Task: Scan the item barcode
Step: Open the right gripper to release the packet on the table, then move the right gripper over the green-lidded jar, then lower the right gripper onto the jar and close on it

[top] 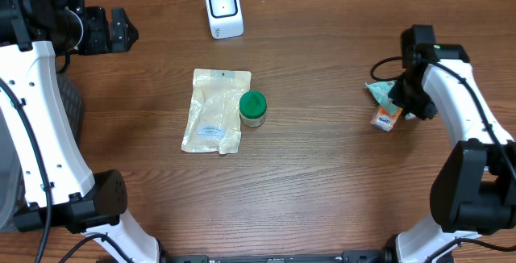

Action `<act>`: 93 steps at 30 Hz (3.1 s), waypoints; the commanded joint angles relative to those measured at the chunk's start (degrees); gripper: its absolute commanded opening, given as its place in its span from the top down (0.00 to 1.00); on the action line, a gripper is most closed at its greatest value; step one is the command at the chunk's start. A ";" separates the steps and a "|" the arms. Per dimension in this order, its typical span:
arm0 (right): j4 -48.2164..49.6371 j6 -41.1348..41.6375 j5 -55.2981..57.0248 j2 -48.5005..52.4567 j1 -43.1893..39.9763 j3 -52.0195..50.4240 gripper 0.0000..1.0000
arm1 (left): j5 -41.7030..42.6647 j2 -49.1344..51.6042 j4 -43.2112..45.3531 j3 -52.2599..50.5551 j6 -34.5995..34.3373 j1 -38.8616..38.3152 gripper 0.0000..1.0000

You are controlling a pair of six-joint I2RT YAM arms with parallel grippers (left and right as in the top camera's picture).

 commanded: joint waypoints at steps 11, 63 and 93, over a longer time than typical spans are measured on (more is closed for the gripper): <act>-11.06 -14.38 -21.16 -0.44 -0.61 14.23 0.61 | -0.20 0.31 -0.09 -0.02 0.85 0.31 0.00; 14.82 -34.16 -26.45 15.96 41.38 17.38 0.24 | -0.20 0.31 -0.09 -0.02 0.87 0.31 0.00; 5.03 18.16 -21.24 16.09 41.42 20.41 0.16 | -0.20 0.31 -0.09 -0.02 0.85 0.31 0.01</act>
